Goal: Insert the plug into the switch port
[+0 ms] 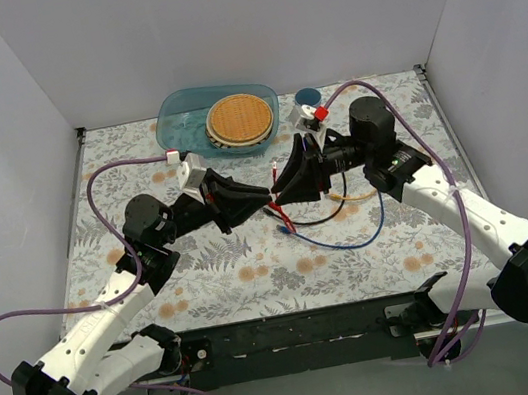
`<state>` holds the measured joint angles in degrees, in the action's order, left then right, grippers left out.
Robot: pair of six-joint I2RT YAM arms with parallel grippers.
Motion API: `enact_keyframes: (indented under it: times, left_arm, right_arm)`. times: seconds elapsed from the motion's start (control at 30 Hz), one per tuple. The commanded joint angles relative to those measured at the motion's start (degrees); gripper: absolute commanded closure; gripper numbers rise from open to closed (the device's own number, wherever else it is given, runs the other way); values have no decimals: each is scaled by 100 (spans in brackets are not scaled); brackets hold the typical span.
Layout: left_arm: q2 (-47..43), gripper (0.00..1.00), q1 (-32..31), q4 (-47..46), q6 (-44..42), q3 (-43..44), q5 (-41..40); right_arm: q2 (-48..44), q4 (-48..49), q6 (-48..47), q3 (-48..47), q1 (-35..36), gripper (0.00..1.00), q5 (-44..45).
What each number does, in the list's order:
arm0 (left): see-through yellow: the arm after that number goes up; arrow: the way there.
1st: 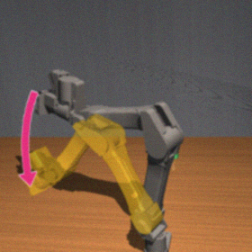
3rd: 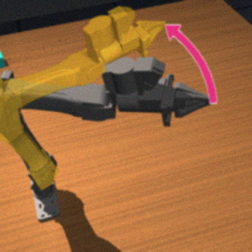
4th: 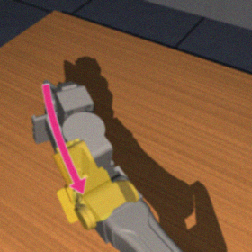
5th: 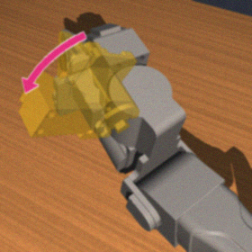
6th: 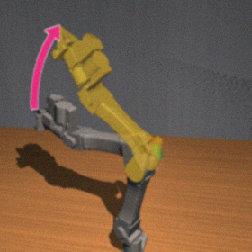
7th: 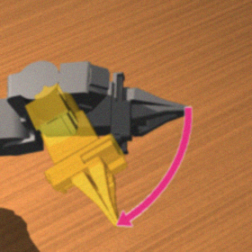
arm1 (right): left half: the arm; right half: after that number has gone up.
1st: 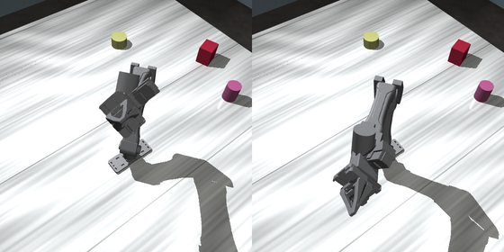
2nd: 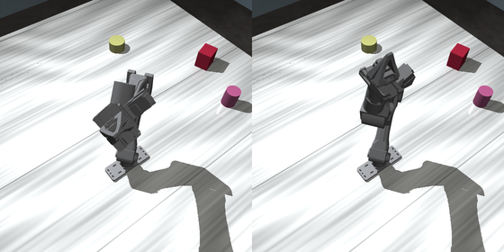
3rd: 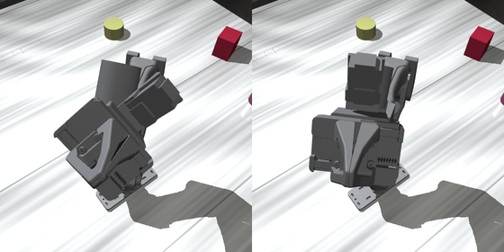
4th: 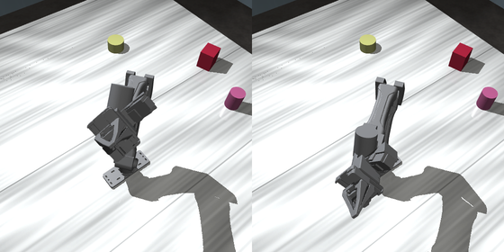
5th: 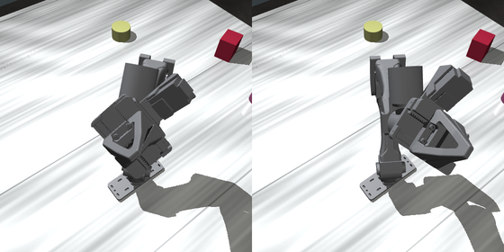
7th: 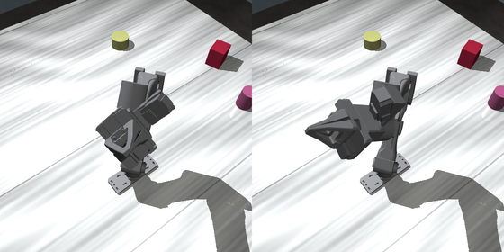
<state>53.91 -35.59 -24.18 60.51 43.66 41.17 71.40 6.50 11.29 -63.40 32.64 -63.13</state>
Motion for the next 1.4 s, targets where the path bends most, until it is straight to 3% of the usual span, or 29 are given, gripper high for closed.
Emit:
enact_keyframes:
  times: [0.0,0.53,0.93,1.03,1.13,1.2,1.3,1.33,1.37]
  left_arm:
    - [-12,100,9,-122,13,152,23]
    - [5,100,9,63,-83,143,-152]
    - [-126,100,9,-209,101,37,-223]
    - [-91,100,9,-262,154,29,-162]
    - [-82,100,9,-271,163,20,-153]
    - [-74,100,9,-262,154,20,-144]
    - [-74,100,9,-201,128,11,-205]
    - [-91,90,9,-70,110,20,-423]
    - [-117,74,9,36,110,37,-599]
  right_arm:
    - [15,334,154,20,40,58,-190]
    - [-91,405,330,47,76,54,-164]
    - [-73,-26,31,99,190,61,-59]
    - [-55,-17,49,91,190,68,-24]
    - [-38,-17,49,64,199,82,20]
    - [-29,-17,75,56,199,98,90]
    - [-47,-87,41,38,199,99,353]
    - [-47,-279,-30,20,199,99,459]
    - [-47,-412,-100,-6,199,99,686]
